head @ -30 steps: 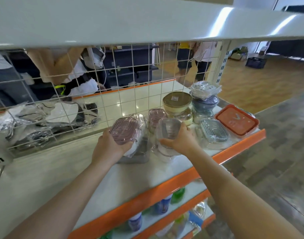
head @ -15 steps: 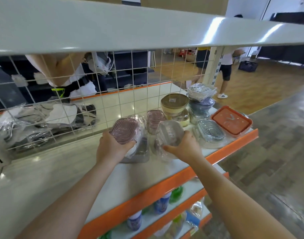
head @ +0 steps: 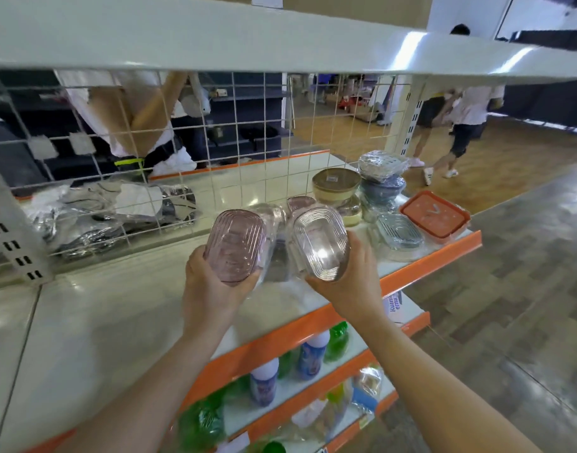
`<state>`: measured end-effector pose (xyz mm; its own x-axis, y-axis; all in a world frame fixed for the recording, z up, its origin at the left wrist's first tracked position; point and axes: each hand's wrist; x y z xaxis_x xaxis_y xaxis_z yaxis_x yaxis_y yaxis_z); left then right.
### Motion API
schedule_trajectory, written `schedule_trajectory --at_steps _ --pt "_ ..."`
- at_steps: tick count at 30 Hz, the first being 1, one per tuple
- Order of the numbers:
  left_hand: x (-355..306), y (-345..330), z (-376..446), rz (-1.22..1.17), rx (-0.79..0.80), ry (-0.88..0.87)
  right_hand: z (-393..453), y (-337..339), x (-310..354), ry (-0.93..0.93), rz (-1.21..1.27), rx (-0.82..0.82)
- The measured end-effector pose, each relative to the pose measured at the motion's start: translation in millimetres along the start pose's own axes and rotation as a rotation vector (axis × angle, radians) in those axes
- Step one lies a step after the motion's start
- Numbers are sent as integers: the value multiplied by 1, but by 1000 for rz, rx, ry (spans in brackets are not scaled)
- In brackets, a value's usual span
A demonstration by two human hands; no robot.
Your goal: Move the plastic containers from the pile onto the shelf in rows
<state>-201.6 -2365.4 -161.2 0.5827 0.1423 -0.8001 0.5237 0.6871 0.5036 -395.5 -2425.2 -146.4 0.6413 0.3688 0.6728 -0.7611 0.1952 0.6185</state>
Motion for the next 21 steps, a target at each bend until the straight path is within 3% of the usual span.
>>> schedule_trajectory --at_steps 12,21 --pt "0 79 -66 -22 -182 3 -52 18 47 77 41 158" --pt "37 173 -170 30 -285 154 -151 19 101 215 89 334"
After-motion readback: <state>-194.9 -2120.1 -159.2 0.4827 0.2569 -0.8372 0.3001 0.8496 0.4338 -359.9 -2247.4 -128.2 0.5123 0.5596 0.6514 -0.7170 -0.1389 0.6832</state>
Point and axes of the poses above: each hand's wrist, its own z-axis towards the middle knuckle, its own y-axis out of the back of the hand, x = y × z, and after that the axes turned 1 degree about z, right-handed
